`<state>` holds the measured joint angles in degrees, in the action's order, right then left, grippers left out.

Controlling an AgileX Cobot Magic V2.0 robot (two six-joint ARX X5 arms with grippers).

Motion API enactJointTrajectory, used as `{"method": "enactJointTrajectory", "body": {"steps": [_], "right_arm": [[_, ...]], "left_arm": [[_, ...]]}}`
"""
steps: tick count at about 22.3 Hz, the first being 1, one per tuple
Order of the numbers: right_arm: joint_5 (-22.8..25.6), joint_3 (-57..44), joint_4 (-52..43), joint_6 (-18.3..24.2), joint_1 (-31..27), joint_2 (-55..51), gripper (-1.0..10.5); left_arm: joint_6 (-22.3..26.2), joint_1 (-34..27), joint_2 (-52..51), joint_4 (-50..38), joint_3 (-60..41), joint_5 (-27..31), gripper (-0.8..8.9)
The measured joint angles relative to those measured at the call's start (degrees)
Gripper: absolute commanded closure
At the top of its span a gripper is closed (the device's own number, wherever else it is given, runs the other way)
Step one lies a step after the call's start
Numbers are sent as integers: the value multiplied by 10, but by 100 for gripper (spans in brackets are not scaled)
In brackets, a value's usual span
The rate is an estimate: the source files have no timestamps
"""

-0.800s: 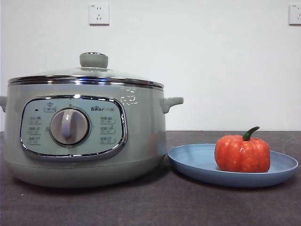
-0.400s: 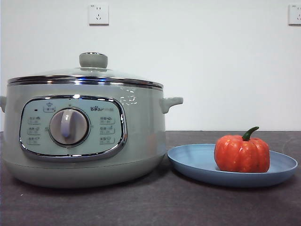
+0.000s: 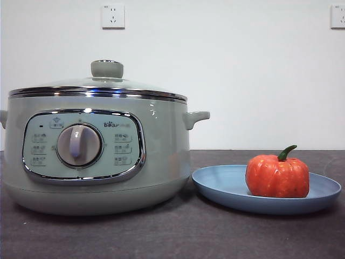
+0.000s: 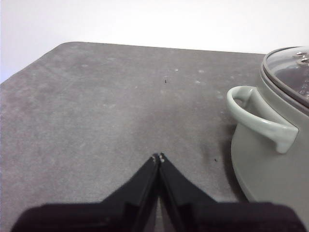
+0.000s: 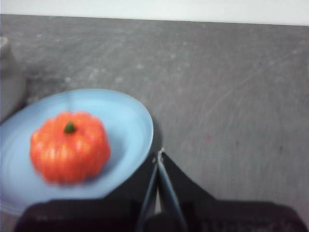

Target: Take the pumpkin out from the steamer,put the pumpkin in the blue plate,close the lid

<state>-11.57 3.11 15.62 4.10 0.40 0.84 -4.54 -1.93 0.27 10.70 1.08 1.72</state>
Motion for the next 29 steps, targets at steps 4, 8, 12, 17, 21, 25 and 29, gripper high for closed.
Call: {"method": "enactJointTrajectory", "body": {"steps": [4, 8, 12, 17, 21, 25, 29], "right_arm": [[0, -5, -36, 0, 0, -5, 945], [0, -5, -50, 0, 0, -5, 945], [0, -17, -94, 0, 0, -5, 945], [42, -20, -106, -3, 0, -5, 945], [62, -20, -58, -8, 0, -5, 945], [57, -20, -58, -18, 0, -6, 945], [60, -20, -58, -24, 0, -6, 945]], "left_arm": [[0, 0, 0, 0, 0, 0, 816], [0, 0, 0, 0, 0, 0, 816], [0, 0, 0, 0, 0, 0, 816], [0, 0, 0, 0, 0, 0, 816], [0, 0, 0, 0, 0, 0, 816], [0, 0, 0, 0, 0, 0, 816], [0, 0, 0, 0, 0, 0, 816]]}}
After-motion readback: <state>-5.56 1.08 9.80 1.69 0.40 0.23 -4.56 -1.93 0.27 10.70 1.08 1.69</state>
